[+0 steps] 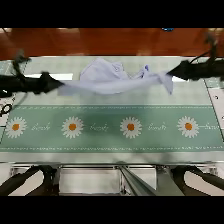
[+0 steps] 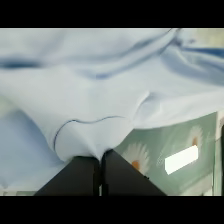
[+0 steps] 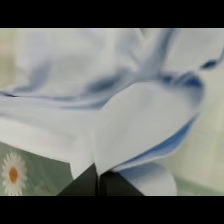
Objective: Fold the shirts.
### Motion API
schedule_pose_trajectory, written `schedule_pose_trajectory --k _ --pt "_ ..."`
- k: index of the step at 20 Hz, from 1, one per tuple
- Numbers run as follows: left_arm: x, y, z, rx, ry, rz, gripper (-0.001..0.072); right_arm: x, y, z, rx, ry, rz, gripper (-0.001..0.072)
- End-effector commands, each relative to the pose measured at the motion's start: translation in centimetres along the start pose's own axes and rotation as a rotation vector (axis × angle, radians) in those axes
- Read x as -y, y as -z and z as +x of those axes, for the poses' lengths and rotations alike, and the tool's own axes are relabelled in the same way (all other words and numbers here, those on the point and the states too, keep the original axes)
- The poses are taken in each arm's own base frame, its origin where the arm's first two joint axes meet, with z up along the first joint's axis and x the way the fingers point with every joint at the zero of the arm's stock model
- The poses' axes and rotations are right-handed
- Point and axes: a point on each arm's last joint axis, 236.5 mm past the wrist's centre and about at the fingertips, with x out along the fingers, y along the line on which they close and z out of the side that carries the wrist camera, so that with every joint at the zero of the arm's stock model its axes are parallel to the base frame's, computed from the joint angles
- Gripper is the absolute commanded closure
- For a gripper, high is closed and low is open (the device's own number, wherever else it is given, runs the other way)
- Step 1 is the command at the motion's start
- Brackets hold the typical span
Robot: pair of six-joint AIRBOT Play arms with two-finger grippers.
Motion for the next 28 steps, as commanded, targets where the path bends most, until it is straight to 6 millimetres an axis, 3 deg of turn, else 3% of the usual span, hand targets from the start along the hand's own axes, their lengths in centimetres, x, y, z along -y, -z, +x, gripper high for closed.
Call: schedule_pose_trajectory --k 1,4,7,10,14,18,21,23,28 --pt "11.6 -7.6 -10.6 0.321 0.058 0.297 0.0688 -10.1 -6.0 -10.7 0.301 0.003 -0.259 0.0687" --pt "20.9 -8.8 -19.6 0.543 0.074 0.514 0.0688 -17.1 -5.9 -18.0 0.480 -0.004 -0.392 0.0688" --pt "27.6 -6.1 -26.2 0.695 0.059 0.689 0.0688 -22.0 -2.7 -23.2 0.589 0.003 -0.501 0.0688" --pt "31.3 -2.2 -31.0 0.820 -0.005 0.807 0.0688 -24.2 0.8 -27.1 0.668 0.075 -0.575 0.0687" --pt "34.4 4.4 -34.0 0.893 -0.038 0.926 0.0688 -25.2 5.4 -30.2 0.709 0.153 -0.593 0.0687" --pt "33.2 7.7 -33.2 0.807 -0.083 0.897 0.0688 -22.9 9.1 -30.0 0.612 0.243 -0.510 0.0687" --pt "30.6 6.5 -31.3 0.738 -0.092 0.804 0.0688 -20.9 9.8 -29.3 0.548 0.296 -0.474 0.0688" --pt "27.6 4.9 -28.5 0.654 -0.079 0.698 0.0688 -19.5 9.7 -27.7 0.509 0.289 -0.432 0.0687" --pt "16.1 1.0 -18.6 0.409 -0.062 0.390 0.0688 -11.6 9.0 -17.2 0.268 0.200 -0.223 0.0687"
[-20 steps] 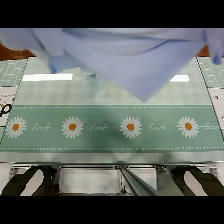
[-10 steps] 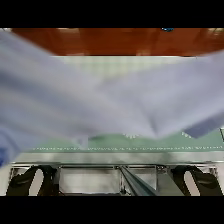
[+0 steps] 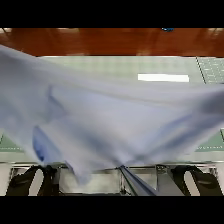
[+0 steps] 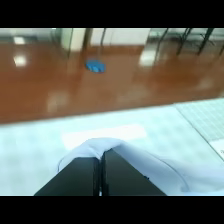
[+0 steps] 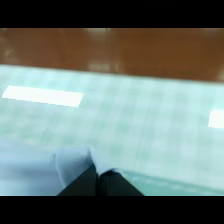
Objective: Fold the shirts.
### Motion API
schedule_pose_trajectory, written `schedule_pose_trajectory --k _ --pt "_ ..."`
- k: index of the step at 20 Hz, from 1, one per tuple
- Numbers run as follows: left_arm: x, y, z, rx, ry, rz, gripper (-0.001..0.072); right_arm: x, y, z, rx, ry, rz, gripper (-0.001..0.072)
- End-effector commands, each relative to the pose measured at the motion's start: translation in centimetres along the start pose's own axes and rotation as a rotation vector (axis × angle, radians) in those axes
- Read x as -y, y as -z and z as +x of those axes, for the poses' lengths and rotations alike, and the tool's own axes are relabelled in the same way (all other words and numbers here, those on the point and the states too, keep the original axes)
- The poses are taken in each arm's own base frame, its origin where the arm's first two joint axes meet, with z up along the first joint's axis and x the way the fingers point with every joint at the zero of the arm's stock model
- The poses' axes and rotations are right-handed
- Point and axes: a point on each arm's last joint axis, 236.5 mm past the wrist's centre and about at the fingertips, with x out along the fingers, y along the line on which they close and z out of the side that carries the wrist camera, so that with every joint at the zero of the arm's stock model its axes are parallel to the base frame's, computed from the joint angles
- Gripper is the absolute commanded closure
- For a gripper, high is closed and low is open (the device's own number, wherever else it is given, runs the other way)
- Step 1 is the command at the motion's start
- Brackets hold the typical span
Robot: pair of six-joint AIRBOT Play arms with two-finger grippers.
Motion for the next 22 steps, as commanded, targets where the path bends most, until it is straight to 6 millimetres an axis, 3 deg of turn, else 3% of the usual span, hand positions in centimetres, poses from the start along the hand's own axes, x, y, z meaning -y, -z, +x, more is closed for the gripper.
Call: schedule_pose_trajectory --k 1,4,7,9,13,17,18,19,20,21,22 --pt "-6.7 5.9 7.2 -0.151 0.009 -0.186 0.0688 3.7 4.0 7.8 -0.149 -0.035 0.126 0.0687" --pt "-12.0 11.5 15.4 -0.276 0.015 -0.257 0.0688 7.0 6.7 15.6 -0.254 -0.084 0.223 0.0687" --pt "-18.0 15.4 24.2 -0.325 -0.052 -0.339 0.0687 10.9 8.2 23.5 -0.303 -0.111 0.318 0.0687" --pt "-21.5 17.6 29.0 -0.359 -0.086 -0.391 0.0687 13.5 9.5 28.7 -0.326 -0.117 0.412 0.0687" --pt "-24.0 20.6 36.5 -0.433 -0.009 -0.582 0.0687 16.0 10.2 37.0 -0.302 -0.211 0.598 0.0687" --pt "-26.9 21.8 40.4 -0.436 -0.026 -0.665 0.0687 17.2 10.8 41.7 -0.331 -0.253 0.740 0.0685" --pt "-27.0 22.0 40.7 -0.438 -0.025 -0.665 0.0653 17.2 10.9 42.3 -0.338 -0.268 0.758 0.0535" --pt "-26.5 22.6 40.6 -0.470 -0.005 -0.662 0.0494 16.7 10.6 42.4 -0.347 -0.294 0.770 0.0294" --pt "-25.9 23.2 40.0 -0.515 0.026 -0.642 0.0249 16.8 10.1 42.2 -0.342 -0.303 0.765 0.0300" --pt "-25.9 23.7 39.1 -0.554 0.038 -0.635 0.0202 16.9 9.3 41.5 -0.340 -0.320 0.768 0.0300" --pt "-26.2 23.9 37.9 -0.593 0.054 -0.647 0.0202 16.8 8.4 40.5 -0.344 -0.346 0.775 0.0301"
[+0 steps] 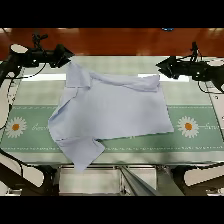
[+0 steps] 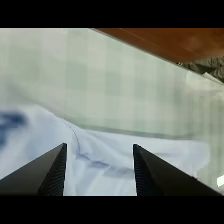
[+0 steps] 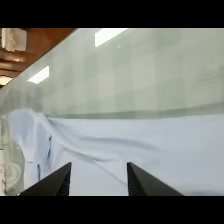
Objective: Fold the shirts.
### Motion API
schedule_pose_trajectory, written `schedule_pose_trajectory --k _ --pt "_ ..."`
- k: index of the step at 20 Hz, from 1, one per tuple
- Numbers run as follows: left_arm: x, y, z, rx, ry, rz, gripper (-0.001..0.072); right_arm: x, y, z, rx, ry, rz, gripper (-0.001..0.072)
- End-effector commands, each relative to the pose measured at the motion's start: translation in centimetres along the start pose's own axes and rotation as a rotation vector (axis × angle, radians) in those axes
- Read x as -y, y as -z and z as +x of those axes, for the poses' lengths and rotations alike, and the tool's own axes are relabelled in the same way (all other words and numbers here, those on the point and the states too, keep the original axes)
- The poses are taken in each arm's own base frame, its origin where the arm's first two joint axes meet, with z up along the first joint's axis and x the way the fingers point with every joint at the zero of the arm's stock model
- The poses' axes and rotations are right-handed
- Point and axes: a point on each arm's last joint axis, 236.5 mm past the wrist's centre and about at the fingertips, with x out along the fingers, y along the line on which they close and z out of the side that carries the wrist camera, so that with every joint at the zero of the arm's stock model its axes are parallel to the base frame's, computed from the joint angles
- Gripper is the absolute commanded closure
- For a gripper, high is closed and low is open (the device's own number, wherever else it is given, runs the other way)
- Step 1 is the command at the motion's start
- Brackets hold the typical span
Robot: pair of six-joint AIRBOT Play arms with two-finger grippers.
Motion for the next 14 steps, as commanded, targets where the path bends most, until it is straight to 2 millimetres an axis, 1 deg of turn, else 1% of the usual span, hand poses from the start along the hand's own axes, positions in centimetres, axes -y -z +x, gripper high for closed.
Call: schedule_pose_trajectory --k 1,2,3,4,5,6,7,8,9,10,11,12,13,14 --pt "-1.6 2.2 -1.8 -0.154 0.019 -0.046 0.0203 -2.2 -0.6 -2.4 -0.055 -0.099 0.025 0.0301" --pt "-2.1 3.1 -3.4 -0.218 0.029 -0.091 0.0203 -3.1 -0.2 -4.2 -0.091 -0.129 0.007 0.0302" --pt "-2.8 4.8 -5.5 -0.312 0.032 -0.140 0.0203 -3.7 0.4 -6.6 -0.126 -0.152 -0.005 0.0302" --pt "-3.6 6.9 -7.8 -0.421 0.008 -0.175 0.0203 -4.0 1.0 -8.7 -0.153 -0.154 -0.023 0.0302" --pt "-4.2 8.8 -9.9 -0.507 -0.043 -0.175 0.0202 -3.7 1.5 -11.0 -0.167 -0.119 -0.047 0.0302" --pt "-4.7 10.1 -11.9 -0.554 -0.116 -0.141 0.0202 -3.1 2.1 -12.8 -0.177 -0.053 -0.069 0.0302" --pt "-4.2 10.8 -13.3 -0.551 -0.160 -0.096 0.0202 -2.3 3.0 -14.5 -0.176 0.042 -0.105 0.0302" --pt "-3.0 11.2 -14.5 -0.518 -0.177 -0.029 0.0202 -1.4 3.8 -15.9 -0.162 0.136 -0.134 0.0302" --pt "-2.1 11.7 -15.7 -0.477 -0.196 0.028 0.0202 -0.4 4.3 -17.3 -0.114 0.223 -0.139 0.0302" --pt "-1.9 12.2 -17.0 -0.420 -0.244 0.063 0.0202 0.4 4.9 -18.4 -0.052 0.274 -0.111 0.0302" --pt "-2.3 12.8 -18.4 -0.363 -0.299 0.080 0.0202 1.0 5.7 -19.2 0.004 0.297 -0.087 0.0302" --pt "-3.0 13.7 -19.8 -0.303 -0.349 0.085 0.0202 2.1 7.4 -19.8 0.038 0.319 -0.058 0.0302" --pt "-4.1 15.1 -21.1 -0.255 -0.391 0.070 0.0202 3.3 9.5 -20.0 0.041 0.337 -0.034 0.0302" --pt "-5.8 16.8 -22.3 -0.212 -0.427 0.031 0.0202 4.5 12.0 -19.9 0.020 0.350 -0.017 0.0302"
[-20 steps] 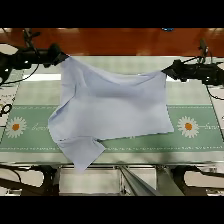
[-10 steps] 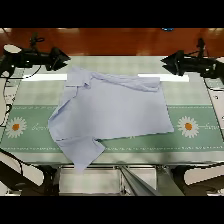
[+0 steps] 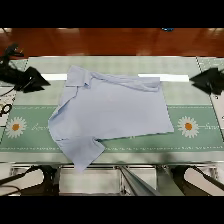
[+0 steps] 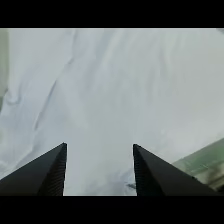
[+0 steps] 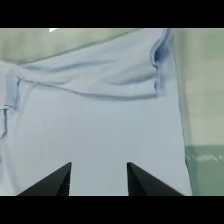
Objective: Fold the shirts.
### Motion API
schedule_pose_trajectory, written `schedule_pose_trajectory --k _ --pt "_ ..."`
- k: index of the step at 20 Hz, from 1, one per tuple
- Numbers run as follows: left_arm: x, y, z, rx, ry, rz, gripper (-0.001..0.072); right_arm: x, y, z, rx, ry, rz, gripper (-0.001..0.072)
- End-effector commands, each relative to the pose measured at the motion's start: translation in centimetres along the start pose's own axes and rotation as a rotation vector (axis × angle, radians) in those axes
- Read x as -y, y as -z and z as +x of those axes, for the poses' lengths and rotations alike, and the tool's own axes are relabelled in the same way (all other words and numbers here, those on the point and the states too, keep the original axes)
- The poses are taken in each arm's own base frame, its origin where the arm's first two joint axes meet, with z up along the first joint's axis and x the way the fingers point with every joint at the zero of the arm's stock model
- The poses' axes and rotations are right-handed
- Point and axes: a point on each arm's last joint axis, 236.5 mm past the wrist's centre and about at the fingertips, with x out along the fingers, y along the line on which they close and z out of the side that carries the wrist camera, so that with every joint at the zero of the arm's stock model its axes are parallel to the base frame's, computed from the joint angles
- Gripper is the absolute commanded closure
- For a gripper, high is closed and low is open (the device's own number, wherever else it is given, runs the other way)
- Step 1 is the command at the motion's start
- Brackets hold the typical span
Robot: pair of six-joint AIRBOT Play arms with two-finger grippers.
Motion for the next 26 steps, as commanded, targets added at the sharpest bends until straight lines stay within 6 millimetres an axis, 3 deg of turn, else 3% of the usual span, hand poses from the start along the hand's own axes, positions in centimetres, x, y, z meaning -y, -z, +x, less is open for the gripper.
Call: schedule_pose_trajectory --k 1,3,5,9,12,18,23,26 --pt "-5.3 6.4 -1.0 0.132 -0.145 -0.115 0.0203 4.6 7.3 0.0 0.009 0.112 0.066 0.0302" --pt "-6.0 8.8 0.1 0.171 -0.037 -0.302 0.0203 5.6 10.5 2.1 0.005 0.096 0.195 0.0302" --pt "-7.4 11.2 1.0 0.154 -0.003 -0.379 0.0203 5.9 12.9 3.4 -0.052 0.086 0.199 0.0302" --pt "-9.1 14.5 4.3 0.063 0.023 -0.504 0.0202 5.5 13.4 3.8 -0.073 0.082 0.182 0.0302" --pt "-10.7 19.2 5.6 -0.117 -0.054 -0.509 0.0202 4.9 13.4 3.9 -0.075 0.058 0.207 0.0302" --pt "-11.5 20.5 6.5 -0.177 -0.064 -0.537 0.0203 4.5 12.8 3.9 -0.049 0.040 0.194 0.0302" --pt "-9.2 20.0 9.5 -0.166 0.099 -0.583 0.0202 4.6 12.6 3.9 -0.042 0.043 0.194 0.0302" --pt "-9.2 20.2 11.0 -0.174 0.070 -0.551 0.0202 4.6 12.6 3.9 -0.042 0.042 0.215 0.0302"
